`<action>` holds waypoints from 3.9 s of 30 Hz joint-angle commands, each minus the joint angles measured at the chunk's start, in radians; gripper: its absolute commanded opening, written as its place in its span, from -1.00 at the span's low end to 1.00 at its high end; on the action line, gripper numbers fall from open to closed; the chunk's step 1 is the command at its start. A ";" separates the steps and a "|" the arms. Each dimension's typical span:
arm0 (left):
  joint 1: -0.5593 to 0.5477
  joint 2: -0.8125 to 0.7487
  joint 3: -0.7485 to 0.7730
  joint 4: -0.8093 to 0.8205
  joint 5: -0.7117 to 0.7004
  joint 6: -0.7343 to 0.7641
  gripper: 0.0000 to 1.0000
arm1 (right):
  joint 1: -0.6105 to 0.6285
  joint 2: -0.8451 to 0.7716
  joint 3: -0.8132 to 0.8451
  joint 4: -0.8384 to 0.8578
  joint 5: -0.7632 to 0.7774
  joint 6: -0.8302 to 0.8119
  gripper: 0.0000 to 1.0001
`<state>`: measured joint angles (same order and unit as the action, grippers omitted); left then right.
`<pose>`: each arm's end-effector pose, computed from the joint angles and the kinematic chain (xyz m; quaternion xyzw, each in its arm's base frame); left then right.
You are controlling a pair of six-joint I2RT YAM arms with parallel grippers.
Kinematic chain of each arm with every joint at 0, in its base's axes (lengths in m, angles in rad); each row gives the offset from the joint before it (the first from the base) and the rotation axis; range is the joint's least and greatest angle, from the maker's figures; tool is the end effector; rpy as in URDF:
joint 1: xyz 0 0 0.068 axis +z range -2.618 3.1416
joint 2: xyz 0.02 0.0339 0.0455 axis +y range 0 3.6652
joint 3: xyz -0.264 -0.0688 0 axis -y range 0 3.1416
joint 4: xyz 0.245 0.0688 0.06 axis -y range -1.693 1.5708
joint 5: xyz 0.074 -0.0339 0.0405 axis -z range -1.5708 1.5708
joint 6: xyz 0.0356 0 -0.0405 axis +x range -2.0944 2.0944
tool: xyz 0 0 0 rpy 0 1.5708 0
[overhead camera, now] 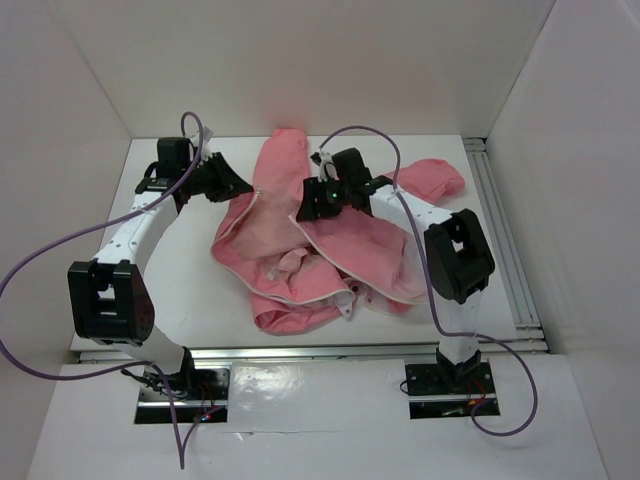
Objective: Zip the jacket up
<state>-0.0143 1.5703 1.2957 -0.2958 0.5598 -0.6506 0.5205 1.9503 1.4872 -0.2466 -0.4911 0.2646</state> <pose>0.3593 -0.0240 0.3126 -0.1380 0.8425 -0.3796 0.3566 0.3766 0.2352 0.2343 -0.2131 0.8613 0.3590 0.2895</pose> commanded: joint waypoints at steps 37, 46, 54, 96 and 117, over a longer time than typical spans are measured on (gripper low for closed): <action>0.002 -0.039 0.014 -0.009 0.017 0.043 -1.00 | -0.039 -0.306 -0.172 0.001 0.220 0.036 -0.40; -0.016 -0.039 0.036 0.003 0.018 0.032 -1.00 | -0.027 -0.311 -0.142 0.018 0.177 0.042 -0.15; -0.026 -0.039 0.036 0.003 0.018 0.023 -1.00 | 0.049 -0.091 0.057 -0.033 0.177 -0.019 0.43; -0.180 -0.042 -0.005 0.148 -0.015 -0.095 -1.00 | -0.008 -0.508 -0.406 0.352 0.247 0.218 -0.86; -0.236 -0.141 -0.055 0.242 -0.182 -0.293 -1.00 | 0.101 -0.530 -0.581 0.803 0.278 0.407 -0.93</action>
<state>-0.2455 1.4868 1.2491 -0.1379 0.4091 -0.8940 0.6052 1.4620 0.9249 0.4278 -0.2386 0.6468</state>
